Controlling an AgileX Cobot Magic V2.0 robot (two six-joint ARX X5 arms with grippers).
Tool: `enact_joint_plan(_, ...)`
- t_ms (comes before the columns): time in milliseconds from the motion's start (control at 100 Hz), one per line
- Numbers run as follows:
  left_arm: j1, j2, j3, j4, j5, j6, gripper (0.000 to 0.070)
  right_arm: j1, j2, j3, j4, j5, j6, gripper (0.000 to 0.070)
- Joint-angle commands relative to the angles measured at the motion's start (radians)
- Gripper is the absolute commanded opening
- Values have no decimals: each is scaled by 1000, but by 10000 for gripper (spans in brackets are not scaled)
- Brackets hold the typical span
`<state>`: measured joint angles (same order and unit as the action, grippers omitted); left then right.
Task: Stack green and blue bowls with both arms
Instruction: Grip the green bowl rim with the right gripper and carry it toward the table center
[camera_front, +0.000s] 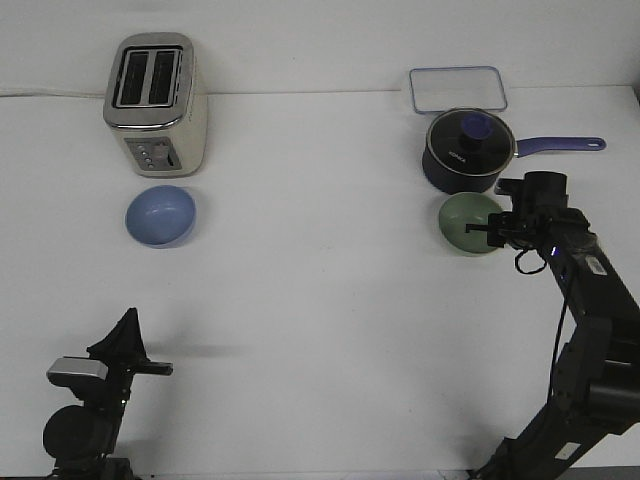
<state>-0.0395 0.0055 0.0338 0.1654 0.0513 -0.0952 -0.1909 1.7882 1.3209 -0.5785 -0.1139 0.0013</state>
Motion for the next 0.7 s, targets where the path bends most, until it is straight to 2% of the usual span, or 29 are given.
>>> enact_joint_plan(0,0,-2,-20,14,-1,7,12,-1,19,22,-4,5,-8,0)
enact_joint_plan(120,0,-2,-20,13,-1,7,12,-6,8,22,-21,-7,3,0)
enact_joint_plan(380,0,-2,-20,13,-1,7,12,12,-145,23,-53,-121,50,0)
enact_joint_plan(550,0,-2,-20,13,-1,7,12,89,-286,27,-127,-129,89,0)
enact_joint_plan(690,0,-2,-20,13,-1,7,12,201,-349,27,-174,-134,109,0)
